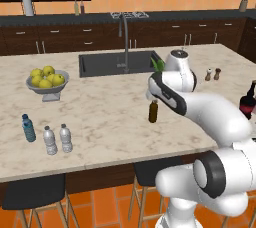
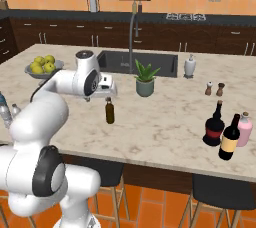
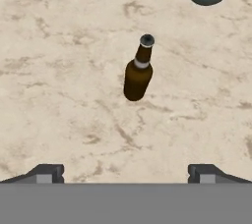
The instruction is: Move the plastic bottles in the middle to the plastics group, and the glass bottles in the middle to the glass group.
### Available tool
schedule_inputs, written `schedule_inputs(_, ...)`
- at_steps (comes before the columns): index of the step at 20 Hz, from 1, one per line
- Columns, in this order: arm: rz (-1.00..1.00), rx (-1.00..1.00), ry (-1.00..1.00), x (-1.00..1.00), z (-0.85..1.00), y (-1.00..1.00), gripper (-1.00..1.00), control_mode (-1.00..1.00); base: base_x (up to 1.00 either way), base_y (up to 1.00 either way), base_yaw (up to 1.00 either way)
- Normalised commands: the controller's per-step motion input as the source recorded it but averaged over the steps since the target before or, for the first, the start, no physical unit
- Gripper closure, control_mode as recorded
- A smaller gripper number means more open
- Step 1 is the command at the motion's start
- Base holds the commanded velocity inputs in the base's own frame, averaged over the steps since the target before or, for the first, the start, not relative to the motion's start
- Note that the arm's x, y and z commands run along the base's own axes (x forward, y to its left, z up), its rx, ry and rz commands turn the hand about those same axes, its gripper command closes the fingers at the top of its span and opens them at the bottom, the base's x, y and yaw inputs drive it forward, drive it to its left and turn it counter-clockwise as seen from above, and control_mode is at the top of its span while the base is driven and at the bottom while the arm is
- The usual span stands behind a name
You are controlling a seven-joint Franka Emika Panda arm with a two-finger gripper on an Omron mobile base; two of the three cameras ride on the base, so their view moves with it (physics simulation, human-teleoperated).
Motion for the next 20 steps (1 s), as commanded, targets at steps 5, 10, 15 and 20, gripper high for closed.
schedule_inputs(5, -0.10, 0.02, -0.04, 0.28, -0.19, -0.01, -1.00, -1.00, 0.00, 0.00, 0.00)
schedule_inputs(10, -0.03, 0.08, -0.15, 0.24, -0.39, 0.00, -1.00, -1.00, 0.00, 0.00, 0.00)
schedule_inputs(15, -0.01, 0.02, -0.11, 0.19, -0.41, 0.00, -1.00, -1.00, 0.00, 0.00, 0.00)
schedule_inputs(20, -0.03, -0.04, 0.02, 0.26, -0.15, 0.00, -1.00, -1.00, 0.00, 0.00, 0.00)
